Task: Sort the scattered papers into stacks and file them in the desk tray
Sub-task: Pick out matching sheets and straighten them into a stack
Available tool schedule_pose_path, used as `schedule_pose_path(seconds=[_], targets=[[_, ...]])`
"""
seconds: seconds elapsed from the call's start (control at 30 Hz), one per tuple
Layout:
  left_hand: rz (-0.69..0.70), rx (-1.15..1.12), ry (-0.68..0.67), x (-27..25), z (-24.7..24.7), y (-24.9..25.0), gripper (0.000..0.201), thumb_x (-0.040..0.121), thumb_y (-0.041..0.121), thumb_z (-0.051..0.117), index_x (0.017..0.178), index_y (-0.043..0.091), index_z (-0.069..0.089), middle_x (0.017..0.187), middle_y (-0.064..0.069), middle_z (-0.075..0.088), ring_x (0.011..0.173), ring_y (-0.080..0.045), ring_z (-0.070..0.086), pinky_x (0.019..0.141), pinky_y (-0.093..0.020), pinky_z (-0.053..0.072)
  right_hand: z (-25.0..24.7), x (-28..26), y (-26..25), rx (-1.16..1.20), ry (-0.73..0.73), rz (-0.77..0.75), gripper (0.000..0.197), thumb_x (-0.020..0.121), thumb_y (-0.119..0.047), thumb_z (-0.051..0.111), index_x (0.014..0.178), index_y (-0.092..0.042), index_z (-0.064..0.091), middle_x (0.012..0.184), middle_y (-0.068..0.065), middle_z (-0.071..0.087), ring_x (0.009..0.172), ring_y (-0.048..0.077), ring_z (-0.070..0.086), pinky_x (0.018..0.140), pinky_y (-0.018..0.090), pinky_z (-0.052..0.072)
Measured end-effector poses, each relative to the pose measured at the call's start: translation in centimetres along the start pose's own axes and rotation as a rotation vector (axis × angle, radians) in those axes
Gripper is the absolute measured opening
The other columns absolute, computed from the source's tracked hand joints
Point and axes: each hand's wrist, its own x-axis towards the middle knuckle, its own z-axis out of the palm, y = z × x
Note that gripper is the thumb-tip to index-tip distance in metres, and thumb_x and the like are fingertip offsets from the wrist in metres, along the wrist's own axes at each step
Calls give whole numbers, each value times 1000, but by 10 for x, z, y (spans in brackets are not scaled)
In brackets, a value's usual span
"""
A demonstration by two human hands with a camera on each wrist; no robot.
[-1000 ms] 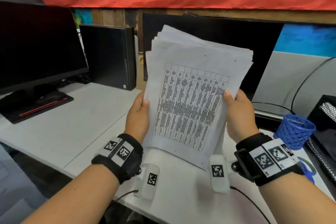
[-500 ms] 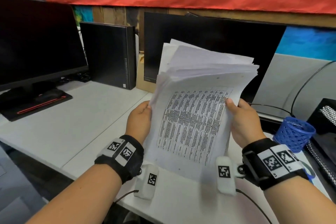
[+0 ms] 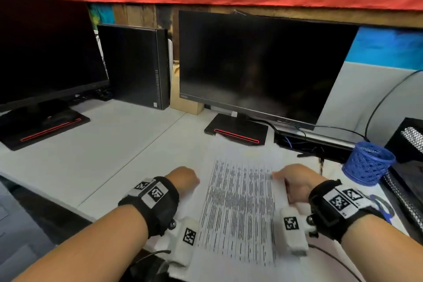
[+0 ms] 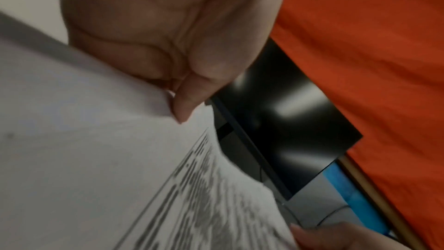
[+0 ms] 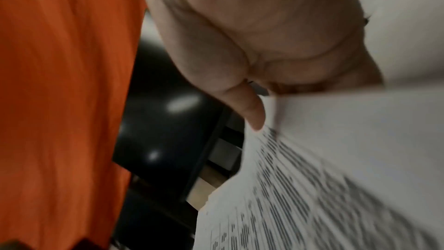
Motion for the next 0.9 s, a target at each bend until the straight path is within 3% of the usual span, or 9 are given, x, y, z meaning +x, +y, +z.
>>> schedule_pose_path(seconds=[0.1,0.23,0.3,0.37,0.43,0.53,0.6,0.73,0.9], targets=[[-47,20,-51,-2,8,-4,39,99,15,44,133,-4,48,138,-19,50,126,-30,48,98,-30,42,7,4,22,-60,-22,104,16,96,-5,43,85,1,53,79,19,55,69,29,54,65,36,43],[-68,-67,-126,-10,27,2,43,100,26,45,129,-5,49,134,-14,52,115,-28,53,97,-30,41,18,9,26,-122,-50,77,16,97,-4,46,98,9,56,118,28,58,109,40,56,99,51,42],[-64,-147,-230,-14,33,6,45,97,23,51,133,-4,48,138,-18,49,124,-33,49,104,-40,40,24,1,26,-160,-55,29,12,96,-3,49,87,3,56,124,29,56,114,38,54,102,49,41],[-90,-55,-256,-20,32,8,41,98,20,49,131,-4,50,136,-18,51,126,-34,49,95,-34,47,26,-6,29,-267,-59,-46,10,94,-2,50,96,1,60,131,30,52,111,34,54,103,44,43],[-92,146,-155,-27,23,10,39,101,18,39,130,-5,50,135,-17,52,125,-30,49,89,-28,44,21,-7,29,-313,-30,-159,32,93,-1,50,122,10,53,134,30,49,112,36,55,102,42,44],[55,244,-5,-27,5,10,38,101,18,37,132,-1,46,126,-13,53,116,-24,51,90,-28,40,7,-18,16,-265,14,-332,38,91,-5,55,128,0,51,127,22,58,113,37,58,99,49,48],[171,77,133,-27,-11,18,31,99,14,38,125,3,51,111,-7,57,102,-21,54,81,-28,42,-2,-37,-3,-94,66,-478,34,92,-6,55,126,-10,55,121,10,64,106,29,63,95,46,50],[453,-376,396,-48,-39,52,27,98,15,38,122,17,51,117,1,60,105,-16,56,89,-32,46,-13,-84,-38,177,243,-891,32,98,-8,44,127,-18,51,124,-3,60,111,17,58,99,36,45],[673,-456,421,-78,-28,66,23,102,21,38,122,30,34,112,22,48,94,9,49,74,-3,35,5,-109,-28,217,377,-1071,24,100,-7,38,113,-27,40,100,-20,52,88,-11,49,72,0,38]])
